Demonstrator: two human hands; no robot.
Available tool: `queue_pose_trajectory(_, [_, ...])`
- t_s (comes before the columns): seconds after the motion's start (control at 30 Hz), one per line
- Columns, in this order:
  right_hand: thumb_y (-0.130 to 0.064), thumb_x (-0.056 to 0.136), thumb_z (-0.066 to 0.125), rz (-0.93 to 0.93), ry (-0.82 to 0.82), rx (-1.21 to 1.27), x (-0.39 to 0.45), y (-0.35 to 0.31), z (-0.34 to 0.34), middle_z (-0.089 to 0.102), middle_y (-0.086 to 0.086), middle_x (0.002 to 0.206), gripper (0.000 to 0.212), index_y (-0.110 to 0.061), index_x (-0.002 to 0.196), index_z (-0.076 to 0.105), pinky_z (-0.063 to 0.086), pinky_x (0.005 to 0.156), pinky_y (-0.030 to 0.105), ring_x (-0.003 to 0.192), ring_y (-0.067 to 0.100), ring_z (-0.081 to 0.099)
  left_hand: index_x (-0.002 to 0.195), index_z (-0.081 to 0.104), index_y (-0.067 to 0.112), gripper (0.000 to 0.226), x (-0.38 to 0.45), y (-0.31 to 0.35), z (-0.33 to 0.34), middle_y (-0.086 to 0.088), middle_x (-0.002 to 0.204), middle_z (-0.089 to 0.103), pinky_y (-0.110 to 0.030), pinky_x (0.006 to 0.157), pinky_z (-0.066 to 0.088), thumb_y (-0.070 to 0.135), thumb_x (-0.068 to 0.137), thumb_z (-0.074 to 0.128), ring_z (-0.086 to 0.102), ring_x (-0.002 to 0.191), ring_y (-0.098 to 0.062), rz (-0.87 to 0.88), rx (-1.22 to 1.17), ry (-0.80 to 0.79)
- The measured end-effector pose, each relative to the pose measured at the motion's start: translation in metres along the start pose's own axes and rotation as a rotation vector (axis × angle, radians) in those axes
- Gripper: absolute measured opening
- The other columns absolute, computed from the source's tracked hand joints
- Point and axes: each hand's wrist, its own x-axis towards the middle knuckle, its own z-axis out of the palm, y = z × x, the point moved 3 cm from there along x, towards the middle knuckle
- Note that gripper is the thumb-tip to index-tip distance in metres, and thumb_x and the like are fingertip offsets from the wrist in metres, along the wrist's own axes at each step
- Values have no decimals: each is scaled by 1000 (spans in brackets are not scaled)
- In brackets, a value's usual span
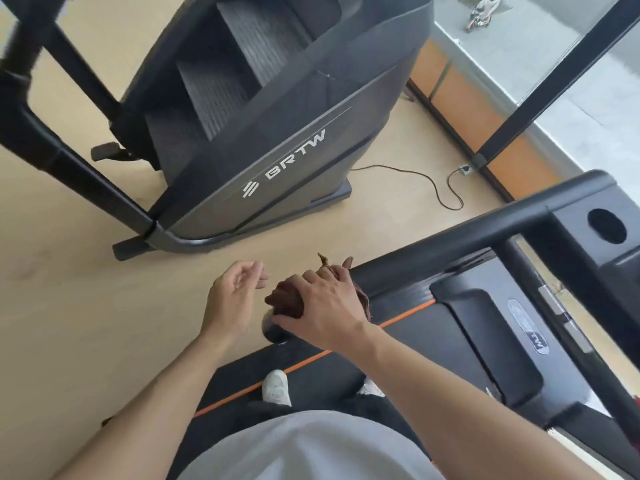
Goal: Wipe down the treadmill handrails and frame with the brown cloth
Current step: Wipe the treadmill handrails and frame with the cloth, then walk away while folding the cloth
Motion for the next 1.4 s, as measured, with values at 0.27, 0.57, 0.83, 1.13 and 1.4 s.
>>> queue_pose_trajectory(0.27, [-24, 89, 63, -169, -28, -198, -20, -58, 35, 62, -1, 121, 30, -26, 119, 65, 17, 120, 55, 127, 28, 49, 95, 69, 16, 28, -18, -10, -10, 3, 96, 75, -40, 92, 57, 36, 103, 50, 71, 94, -10, -34, -58, -25])
queue_pose_trajectory(0.57, [-23, 79, 64, -249, 41, 70, -67, -69, 50, 70, -6, 114, 40, -27, 117, 70, 3, 127, 39, 129, 19, 53, 99, 67, 21, 23, -85, -43, -21, 5, 100, 71, -36, 85, 54, 42, 97, 58, 67, 97, -17, -187, 40, 47])
queue_pose_trajectory(0.83, [-9, 78, 61, -196, -51, 895, -116, -134, 72, 64, -9, 128, 48, -22, 124, 69, 45, 105, 28, 121, 6, 56, 128, 60, 18, 54, -180, -120, -75, -15, 108, 69, -35, 67, 57, 58, 91, 61, 68, 94, -30, -778, -758, 209])
queue_pose_trajectory(1.13, [-7, 71, 61, -521, -157, 778, -153, -254, 117, 60, -17, 126, 60, -35, 122, 69, 49, 103, 37, 125, 10, 55, 90, 77, 9, 43, -262, -175, -155, -12, 84, 73, -34, 72, 52, 49, 91, 61, 69, 76, -26, -744, -1120, 105])
queue_pose_trajectory(1.4, [1, 69, 65, -750, -324, 670, -163, -398, 161, 61, -22, 124, 59, -34, 116, 74, 49, 98, 26, 122, 4, 55, 124, 58, -7, 39, -340, -281, -258, -19, 104, 62, -30, 66, 61, -6, 85, 58, 62, 84, -23, -578, -1406, 621])
